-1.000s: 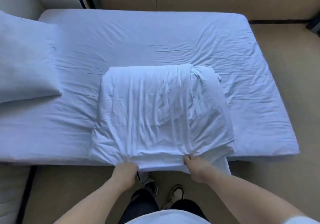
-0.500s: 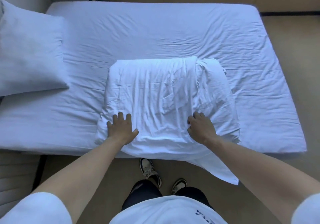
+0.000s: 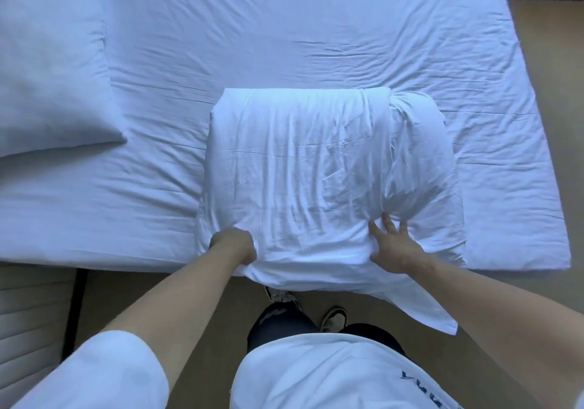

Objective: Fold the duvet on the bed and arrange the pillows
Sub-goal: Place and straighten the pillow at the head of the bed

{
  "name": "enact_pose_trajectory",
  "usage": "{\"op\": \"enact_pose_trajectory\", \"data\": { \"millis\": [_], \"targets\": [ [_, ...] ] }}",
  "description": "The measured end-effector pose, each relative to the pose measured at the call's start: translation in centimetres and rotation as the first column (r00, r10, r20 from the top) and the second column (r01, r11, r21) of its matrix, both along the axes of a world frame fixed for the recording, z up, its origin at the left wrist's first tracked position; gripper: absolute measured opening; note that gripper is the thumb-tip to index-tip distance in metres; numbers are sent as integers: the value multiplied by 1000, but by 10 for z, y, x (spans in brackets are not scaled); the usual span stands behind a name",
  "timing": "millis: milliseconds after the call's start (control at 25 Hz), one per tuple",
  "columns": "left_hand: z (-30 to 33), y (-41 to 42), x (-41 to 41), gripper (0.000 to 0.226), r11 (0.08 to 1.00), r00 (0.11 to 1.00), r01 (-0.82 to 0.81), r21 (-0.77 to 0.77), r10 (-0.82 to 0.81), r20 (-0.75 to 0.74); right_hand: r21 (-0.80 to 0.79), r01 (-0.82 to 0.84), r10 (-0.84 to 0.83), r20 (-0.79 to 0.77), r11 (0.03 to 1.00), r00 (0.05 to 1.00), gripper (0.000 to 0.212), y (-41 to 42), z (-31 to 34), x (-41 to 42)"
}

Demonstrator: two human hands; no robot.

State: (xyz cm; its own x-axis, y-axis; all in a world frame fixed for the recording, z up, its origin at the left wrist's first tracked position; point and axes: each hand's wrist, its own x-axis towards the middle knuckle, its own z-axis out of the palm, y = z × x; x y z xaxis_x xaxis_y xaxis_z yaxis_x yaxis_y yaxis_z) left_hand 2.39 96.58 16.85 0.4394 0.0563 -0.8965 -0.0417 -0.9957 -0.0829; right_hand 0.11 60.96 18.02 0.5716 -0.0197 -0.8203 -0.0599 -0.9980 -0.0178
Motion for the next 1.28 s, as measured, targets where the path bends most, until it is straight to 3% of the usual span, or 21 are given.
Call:
{"op": "enact_pose_trajectory", "data": {
  "millis": [80,200,280,400,520,640,720,840,920,1080,1160,1280],
  "targets": [
    [26,-38,39,13,995,996,85,-59,-83,30,30,56,-58,71,998,996,65,1,15,16],
    [47,-112,79,13,955,970,2,-295,70,234,72,151,-167,338,986,926,42,-8,36,37],
    [51,-162,98,21,905,923,9,-424,156,352,53,209,-206,512,977,834,39,-30,42,50],
    [47,-223,131,21,879,899,109,-464,112,423,104,419,-390,614,902,686,46,-81,34,66],
    [50,-275,171,31,902,858,197,-384,30,512,187,620,-620,490,762,613,59,-128,19,92],
    [48,-321,218,36,933,802,231,-277,-21,597,305,708,-771,287,637,569,87,-155,5,124],
    [40,-365,256,44,945,786,219,-242,-24,618,395,726,-824,196,562,531,93,-171,-8,133],
    [22,-436,313,71,963,831,16,-270,137,539,522,729,-870,52,443,491,70,-181,-27,120],
    [12,-471,336,72,976,869,-66,-209,159,469,610,719,-889,-52,333,455,54,-183,-34,110],
    [-6,-493,333,21,989,937,149,-3,-140,319,704,678,-897,-136,211,420,35,-191,-30,102],
    [1,-502,331,3,988,919,115,-105,-66,388,722,676,-913,-164,148,375,31,-197,-29,100],
    [21,-523,332,30,955,865,155,-252,-8,501,725,686,-953,-157,68,260,42,-208,-43,92]
  ]
}}
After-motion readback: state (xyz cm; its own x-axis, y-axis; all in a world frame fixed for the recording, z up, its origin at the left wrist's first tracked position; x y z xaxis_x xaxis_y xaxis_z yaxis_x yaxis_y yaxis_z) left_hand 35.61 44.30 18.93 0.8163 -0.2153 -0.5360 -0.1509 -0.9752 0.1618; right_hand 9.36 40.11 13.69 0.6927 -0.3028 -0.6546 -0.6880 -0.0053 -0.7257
